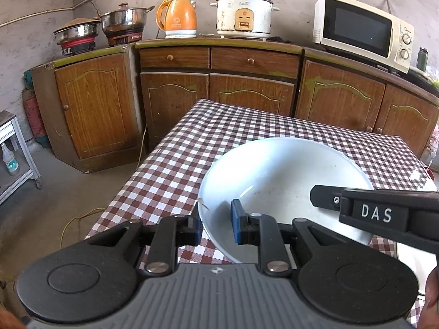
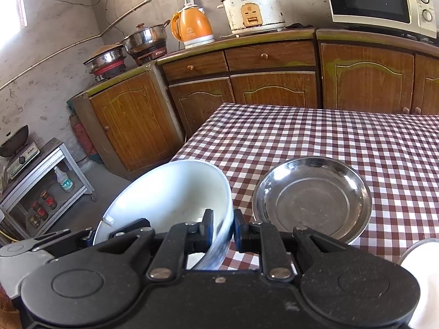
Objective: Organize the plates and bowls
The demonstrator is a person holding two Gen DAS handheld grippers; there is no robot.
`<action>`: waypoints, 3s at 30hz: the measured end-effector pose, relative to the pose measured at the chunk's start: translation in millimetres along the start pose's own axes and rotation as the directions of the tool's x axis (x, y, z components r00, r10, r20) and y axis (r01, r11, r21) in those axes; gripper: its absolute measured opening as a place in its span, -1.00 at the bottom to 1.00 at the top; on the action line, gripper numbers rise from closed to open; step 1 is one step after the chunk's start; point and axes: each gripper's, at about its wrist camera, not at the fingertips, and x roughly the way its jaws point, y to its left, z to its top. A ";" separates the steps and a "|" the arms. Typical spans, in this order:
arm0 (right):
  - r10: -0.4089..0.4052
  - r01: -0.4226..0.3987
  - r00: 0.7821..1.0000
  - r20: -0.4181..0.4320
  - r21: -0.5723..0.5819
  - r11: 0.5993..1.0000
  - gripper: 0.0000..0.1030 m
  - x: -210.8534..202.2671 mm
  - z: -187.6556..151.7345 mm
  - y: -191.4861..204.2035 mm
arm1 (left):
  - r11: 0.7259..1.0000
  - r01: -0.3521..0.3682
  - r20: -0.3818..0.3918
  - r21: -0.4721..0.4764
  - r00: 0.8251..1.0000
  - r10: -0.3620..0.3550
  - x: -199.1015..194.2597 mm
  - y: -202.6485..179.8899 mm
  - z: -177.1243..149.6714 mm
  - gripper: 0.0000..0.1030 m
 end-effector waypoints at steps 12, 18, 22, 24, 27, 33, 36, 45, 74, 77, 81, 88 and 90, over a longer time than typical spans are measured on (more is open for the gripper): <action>-0.017 0.017 1.000 0.000 0.020 1.000 -0.61 -7.0 -5.7 -8.5 | 1.000 0.020 -0.007 0.021 1.000 -0.020 -2.4 -8.2 -5.1 -0.59; -0.029 0.029 1.000 -0.002 0.027 0.999 -0.61 -10.5 -10.7 -13.2 | 0.999 0.034 -0.016 0.032 0.999 -0.033 -2.0 -12.2 -8.3 -0.59; -0.036 0.036 0.999 -0.008 0.031 0.999 -0.61 -12.5 -14.7 -16.9 | 0.998 0.043 -0.023 0.041 0.999 -0.042 -2.9 -14.9 -11.7 -0.59; -0.039 0.039 0.999 -0.009 0.034 0.999 -0.61 -13.8 -16.1 -19.2 | 0.998 0.046 -0.024 0.046 0.999 -0.045 -3.3 -17.4 -12.9 -0.59; -0.044 0.044 0.999 -0.009 0.041 0.998 -0.61 -16.3 -17.9 -22.4 | 0.997 0.052 -0.026 0.052 0.998 -0.051 -4.0 -20.5 -14.0 -0.59; -0.046 0.047 0.999 -0.012 0.045 0.998 -0.60 -20.9 -21.1 -27.5 | 0.996 0.061 -0.029 0.061 0.998 -0.059 -5.6 -24.5 -15.5 -0.59; -0.049 0.049 0.999 -0.014 0.049 0.998 -0.60 -23.1 -23.0 -29.0 | 0.996 0.064 -0.030 0.064 0.998 -0.062 -6.0 -25.6 -15.4 -0.59; -0.062 0.062 0.998 -0.008 0.059 0.996 -0.59 -31.4 -26.8 -35.0 | 0.993 0.081 -0.029 0.081 0.996 -0.079 -8.1 -31.5 -17.7 -0.59; -0.115 0.115 0.993 -0.009 0.099 0.988 -0.58 -55.4 -42.7 -54.5 | 0.981 0.143 -0.045 0.129 0.989 -0.138 -12.7 -57.1 -28.5 -0.59; -0.123 0.123 0.992 -0.009 0.102 0.987 -0.58 -57.6 -44.7 -56.7 | 0.979 0.153 -0.048 0.133 0.988 -0.148 -12.3 -58.9 -29.7 -0.59; -0.131 0.132 0.991 -0.010 0.108 0.985 -0.58 -60.1 -46.6 -61.0 | 0.977 0.163 -0.051 0.139 0.986 -0.157 -13.0 -62.8 -31.0 -0.59; -0.146 0.147 0.989 -0.013 0.117 0.982 -0.59 -63.9 -49.9 -67.3 | 0.972 0.178 -0.059 0.151 0.984 -0.171 -12.3 -69.4 -34.0 -0.59; -0.150 0.151 0.989 -0.014 0.120 0.981 -0.59 -64.6 -51.0 -69.2 | 0.971 0.181 -0.062 0.155 0.983 -0.174 -12.0 -71.3 -34.9 -0.59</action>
